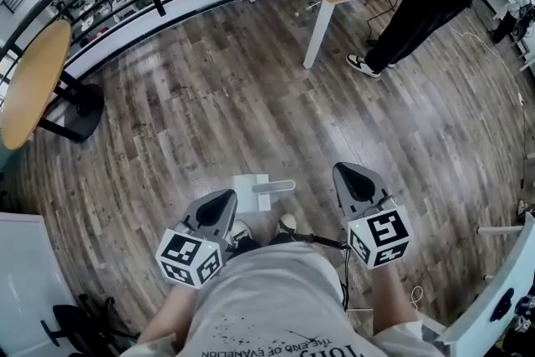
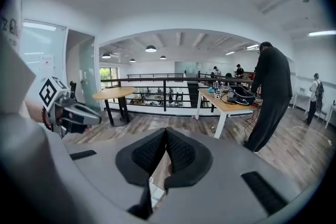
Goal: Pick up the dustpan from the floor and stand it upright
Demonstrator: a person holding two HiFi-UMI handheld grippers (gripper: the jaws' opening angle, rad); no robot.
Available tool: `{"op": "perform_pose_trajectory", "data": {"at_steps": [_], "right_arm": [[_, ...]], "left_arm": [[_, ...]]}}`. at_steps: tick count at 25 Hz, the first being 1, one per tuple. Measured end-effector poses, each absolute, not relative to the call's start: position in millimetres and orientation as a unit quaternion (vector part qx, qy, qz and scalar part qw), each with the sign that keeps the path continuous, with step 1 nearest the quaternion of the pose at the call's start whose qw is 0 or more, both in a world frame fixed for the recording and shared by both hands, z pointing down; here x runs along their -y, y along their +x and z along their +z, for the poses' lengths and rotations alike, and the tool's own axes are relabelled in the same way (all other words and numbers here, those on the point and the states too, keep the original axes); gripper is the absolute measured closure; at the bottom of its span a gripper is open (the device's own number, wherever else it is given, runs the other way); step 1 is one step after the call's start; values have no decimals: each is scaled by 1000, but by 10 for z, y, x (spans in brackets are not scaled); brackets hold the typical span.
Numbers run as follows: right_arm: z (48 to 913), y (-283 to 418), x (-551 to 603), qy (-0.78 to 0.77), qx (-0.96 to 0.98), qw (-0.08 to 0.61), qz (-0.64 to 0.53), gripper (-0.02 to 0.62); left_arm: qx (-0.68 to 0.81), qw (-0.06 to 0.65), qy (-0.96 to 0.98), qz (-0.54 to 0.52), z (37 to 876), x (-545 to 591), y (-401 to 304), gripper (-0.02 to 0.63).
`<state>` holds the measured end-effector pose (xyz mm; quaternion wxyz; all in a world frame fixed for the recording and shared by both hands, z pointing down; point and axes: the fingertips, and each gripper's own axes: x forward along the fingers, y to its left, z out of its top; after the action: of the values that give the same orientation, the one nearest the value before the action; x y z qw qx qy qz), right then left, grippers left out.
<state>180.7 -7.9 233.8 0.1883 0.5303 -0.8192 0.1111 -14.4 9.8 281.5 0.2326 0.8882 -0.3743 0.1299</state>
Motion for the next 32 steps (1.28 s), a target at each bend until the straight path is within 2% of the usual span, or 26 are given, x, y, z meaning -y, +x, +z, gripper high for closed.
{"op": "perform_pose_trajectory", "data": {"at_steps": [16, 23, 28, 32], "right_arm": [[1291, 1293, 63, 481, 865, 73, 123, 569], [1867, 1146, 130, 518, 836, 82, 161, 571], [2357, 921, 137, 513, 828, 119, 191, 571], [2413, 840, 180, 506, 832, 130, 185, 571]], "left_arm": [[403, 225, 881, 100, 2623, -65, -287, 584], [447, 200, 863, 122, 2545, 9, -420, 584], [455, 199, 860, 116, 2481, 41, -461, 584], [450, 194, 864, 115, 2453, 42, -419, 584]]}}
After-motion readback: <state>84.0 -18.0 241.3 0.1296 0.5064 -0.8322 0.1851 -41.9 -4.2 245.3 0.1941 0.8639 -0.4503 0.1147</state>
